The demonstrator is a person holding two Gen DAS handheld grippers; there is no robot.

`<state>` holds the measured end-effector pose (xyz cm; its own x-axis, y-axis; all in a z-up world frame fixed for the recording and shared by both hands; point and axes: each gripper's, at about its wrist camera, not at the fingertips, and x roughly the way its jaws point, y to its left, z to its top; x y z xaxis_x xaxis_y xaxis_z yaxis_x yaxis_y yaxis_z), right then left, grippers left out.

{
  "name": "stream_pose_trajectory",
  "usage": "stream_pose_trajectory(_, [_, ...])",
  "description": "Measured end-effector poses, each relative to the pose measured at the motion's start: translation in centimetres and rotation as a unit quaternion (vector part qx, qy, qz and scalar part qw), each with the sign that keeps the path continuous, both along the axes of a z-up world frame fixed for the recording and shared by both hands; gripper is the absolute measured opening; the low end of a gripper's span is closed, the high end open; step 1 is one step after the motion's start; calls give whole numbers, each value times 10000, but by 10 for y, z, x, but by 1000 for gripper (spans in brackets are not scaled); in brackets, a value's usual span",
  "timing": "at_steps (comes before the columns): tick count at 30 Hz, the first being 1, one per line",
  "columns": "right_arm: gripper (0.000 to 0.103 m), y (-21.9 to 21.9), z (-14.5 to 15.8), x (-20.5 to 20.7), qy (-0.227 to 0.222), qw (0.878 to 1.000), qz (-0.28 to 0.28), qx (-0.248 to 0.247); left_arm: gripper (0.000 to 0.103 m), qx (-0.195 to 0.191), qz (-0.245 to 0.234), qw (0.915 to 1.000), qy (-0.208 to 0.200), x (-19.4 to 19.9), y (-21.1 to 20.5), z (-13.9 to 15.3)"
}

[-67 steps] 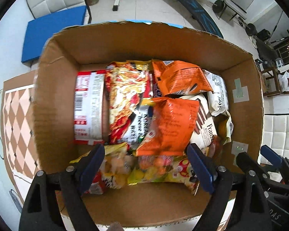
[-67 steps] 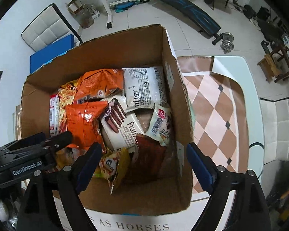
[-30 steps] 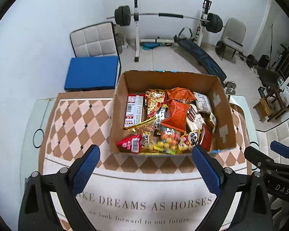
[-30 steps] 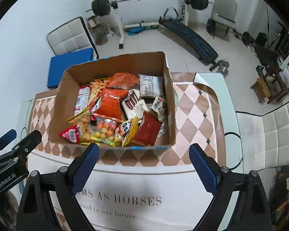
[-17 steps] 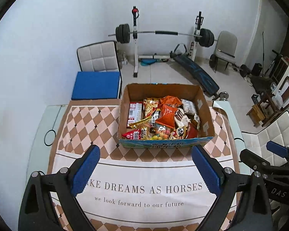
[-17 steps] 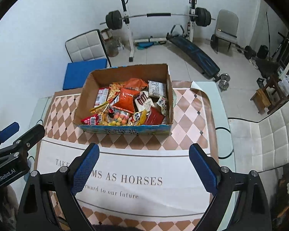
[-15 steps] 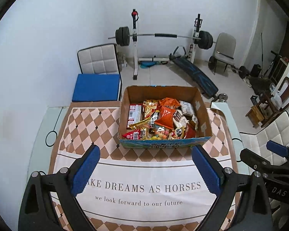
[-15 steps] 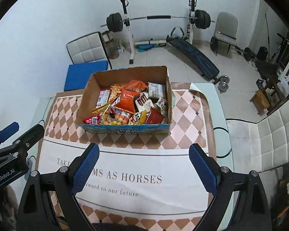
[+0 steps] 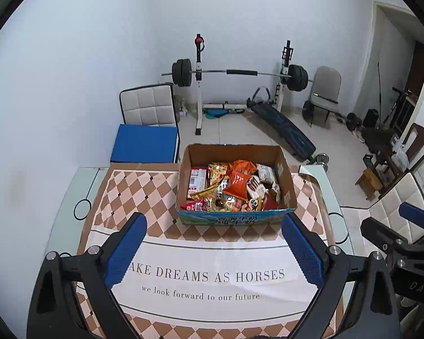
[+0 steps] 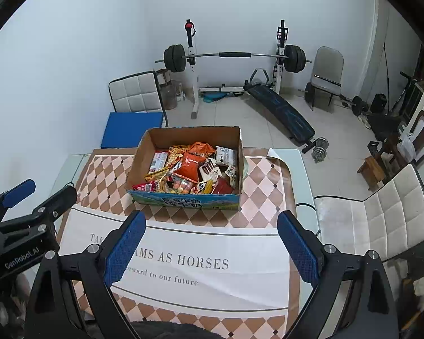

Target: Organize snacks

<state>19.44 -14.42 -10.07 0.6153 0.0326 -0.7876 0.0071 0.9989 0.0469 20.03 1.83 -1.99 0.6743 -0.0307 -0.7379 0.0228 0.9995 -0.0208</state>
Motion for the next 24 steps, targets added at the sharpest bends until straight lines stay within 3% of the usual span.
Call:
stream_pose_trajectory(12, [101, -4, -1, 8, -181, 9996, -197, 33, 102, -31, 219, 9996, -192, 11, 8, -1])
stream_pose_trajectory(24, [101, -2, -14, 53, -344, 9985, -361, -207, 102, 221, 173, 9991, -329, 41, 4, -11])
